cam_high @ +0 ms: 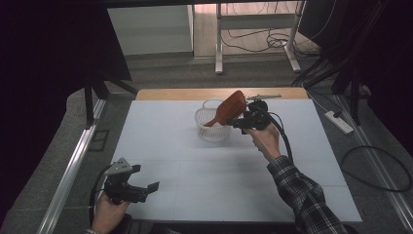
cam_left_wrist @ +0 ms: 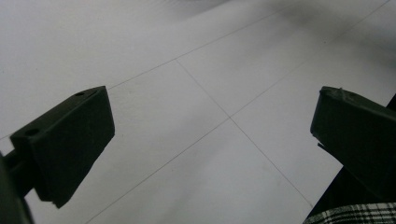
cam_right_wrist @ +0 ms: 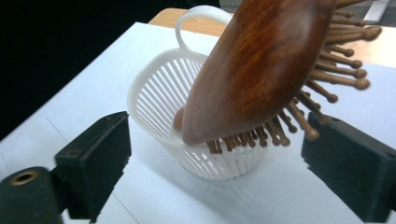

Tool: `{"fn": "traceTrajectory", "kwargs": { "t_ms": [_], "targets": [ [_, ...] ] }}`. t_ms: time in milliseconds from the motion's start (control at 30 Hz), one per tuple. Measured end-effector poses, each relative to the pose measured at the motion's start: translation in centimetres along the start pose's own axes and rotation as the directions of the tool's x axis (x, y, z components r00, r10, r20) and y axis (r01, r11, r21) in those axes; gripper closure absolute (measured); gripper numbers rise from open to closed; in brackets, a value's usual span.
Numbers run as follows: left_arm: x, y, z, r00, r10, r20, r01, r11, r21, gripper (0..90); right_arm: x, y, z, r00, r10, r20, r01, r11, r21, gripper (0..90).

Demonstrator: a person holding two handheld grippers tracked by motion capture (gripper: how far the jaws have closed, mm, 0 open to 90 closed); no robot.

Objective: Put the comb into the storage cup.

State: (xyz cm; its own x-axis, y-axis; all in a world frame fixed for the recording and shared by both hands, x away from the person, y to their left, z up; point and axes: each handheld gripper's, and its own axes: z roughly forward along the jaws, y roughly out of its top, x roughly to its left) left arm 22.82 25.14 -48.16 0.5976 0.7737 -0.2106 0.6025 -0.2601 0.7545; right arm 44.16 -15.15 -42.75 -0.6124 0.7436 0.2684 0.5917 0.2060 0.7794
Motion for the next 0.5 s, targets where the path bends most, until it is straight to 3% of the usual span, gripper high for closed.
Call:
{"fn": "traceTrajectory", "kwargs": {
  "t_ms": [300, 500],
  "targets": [
    [0.0, 0.0, 0.0, 1.0000, -0.006, -0.005, 0.006, 1.0000, 0.000, 0.0, 0.2, -0.6, -0.8, 0.9982, -0.056, 0.023, 0.056, 0.998, -0.005, 3.3],
    [0.0, 0.0, 0.0, 1.0000, -0.002, -0.009, 0.002, 1.0000, 0.001, 0.5, 0.0, -1.2, -1.3, 0.9979, -0.061, 0.020, 0.061, 0.998, -0.013, 2.5]
  ]
}}
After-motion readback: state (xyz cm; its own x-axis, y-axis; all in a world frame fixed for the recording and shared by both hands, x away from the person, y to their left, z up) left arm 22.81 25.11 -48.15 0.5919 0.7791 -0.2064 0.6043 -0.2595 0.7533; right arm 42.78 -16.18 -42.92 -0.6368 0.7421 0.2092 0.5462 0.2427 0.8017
